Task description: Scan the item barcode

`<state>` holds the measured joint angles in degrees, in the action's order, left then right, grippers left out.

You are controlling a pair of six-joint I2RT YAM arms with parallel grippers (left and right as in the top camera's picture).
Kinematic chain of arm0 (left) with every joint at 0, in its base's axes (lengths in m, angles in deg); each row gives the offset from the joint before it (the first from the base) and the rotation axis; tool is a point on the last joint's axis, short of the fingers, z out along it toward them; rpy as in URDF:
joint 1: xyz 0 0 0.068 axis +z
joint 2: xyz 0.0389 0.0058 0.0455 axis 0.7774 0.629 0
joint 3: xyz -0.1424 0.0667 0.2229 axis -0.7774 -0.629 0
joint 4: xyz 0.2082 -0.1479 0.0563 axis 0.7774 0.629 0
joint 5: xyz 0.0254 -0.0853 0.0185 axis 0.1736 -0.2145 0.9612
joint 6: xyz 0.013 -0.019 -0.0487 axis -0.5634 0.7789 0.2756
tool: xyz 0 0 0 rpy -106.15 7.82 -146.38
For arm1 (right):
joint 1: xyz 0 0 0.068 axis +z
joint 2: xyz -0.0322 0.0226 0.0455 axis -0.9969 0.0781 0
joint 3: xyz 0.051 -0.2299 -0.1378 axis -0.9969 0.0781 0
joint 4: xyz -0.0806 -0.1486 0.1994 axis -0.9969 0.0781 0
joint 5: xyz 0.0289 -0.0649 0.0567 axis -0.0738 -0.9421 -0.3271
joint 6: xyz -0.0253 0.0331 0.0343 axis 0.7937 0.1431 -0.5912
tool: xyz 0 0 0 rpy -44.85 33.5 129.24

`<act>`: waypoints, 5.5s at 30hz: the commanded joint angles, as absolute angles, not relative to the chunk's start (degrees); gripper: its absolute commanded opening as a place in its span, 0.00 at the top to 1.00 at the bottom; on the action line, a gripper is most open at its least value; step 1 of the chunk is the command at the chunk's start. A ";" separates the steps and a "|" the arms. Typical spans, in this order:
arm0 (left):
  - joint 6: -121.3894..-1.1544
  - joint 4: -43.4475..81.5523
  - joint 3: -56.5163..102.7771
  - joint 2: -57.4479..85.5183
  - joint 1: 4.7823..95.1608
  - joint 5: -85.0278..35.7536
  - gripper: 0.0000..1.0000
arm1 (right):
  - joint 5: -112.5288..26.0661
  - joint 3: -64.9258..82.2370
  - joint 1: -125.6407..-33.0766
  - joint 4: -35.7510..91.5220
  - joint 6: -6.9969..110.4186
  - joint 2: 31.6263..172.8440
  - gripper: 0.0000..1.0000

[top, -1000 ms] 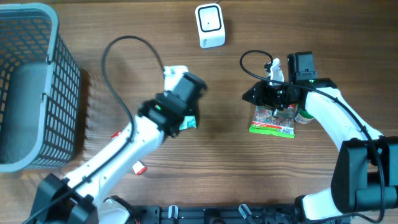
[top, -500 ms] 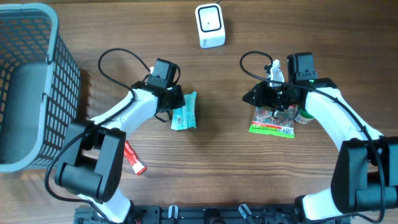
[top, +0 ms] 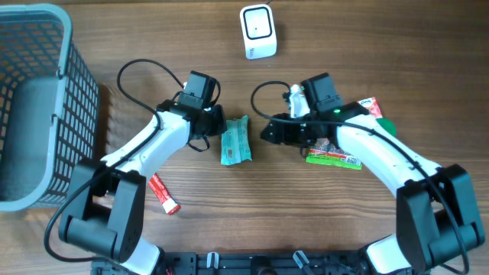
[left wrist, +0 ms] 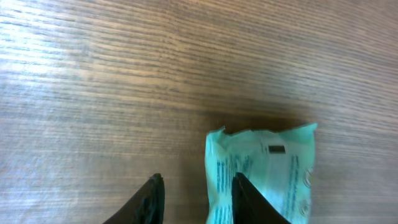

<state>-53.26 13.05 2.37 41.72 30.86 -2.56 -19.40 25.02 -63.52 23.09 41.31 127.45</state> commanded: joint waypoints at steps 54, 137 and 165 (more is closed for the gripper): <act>-64.76 10.08 2.19 30.33 51.80 5.04 0.00 | -33.82 21.63 -58.39 19.42 71.60 108.91 0.96; -64.74 10.80 2.19 30.53 51.93 5.02 0.00 | -38.89 -1.63 -84.16 58.45 68.39 132.15 0.23; -38.51 26.65 -21.28 23.77 52.02 -0.35 0.68 | -30.96 -1.34 -64.90 54.02 58.11 129.92 0.00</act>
<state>-40.98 30.54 -19.10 23.93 51.58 5.48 -30.41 -0.99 -64.99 54.15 58.75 130.33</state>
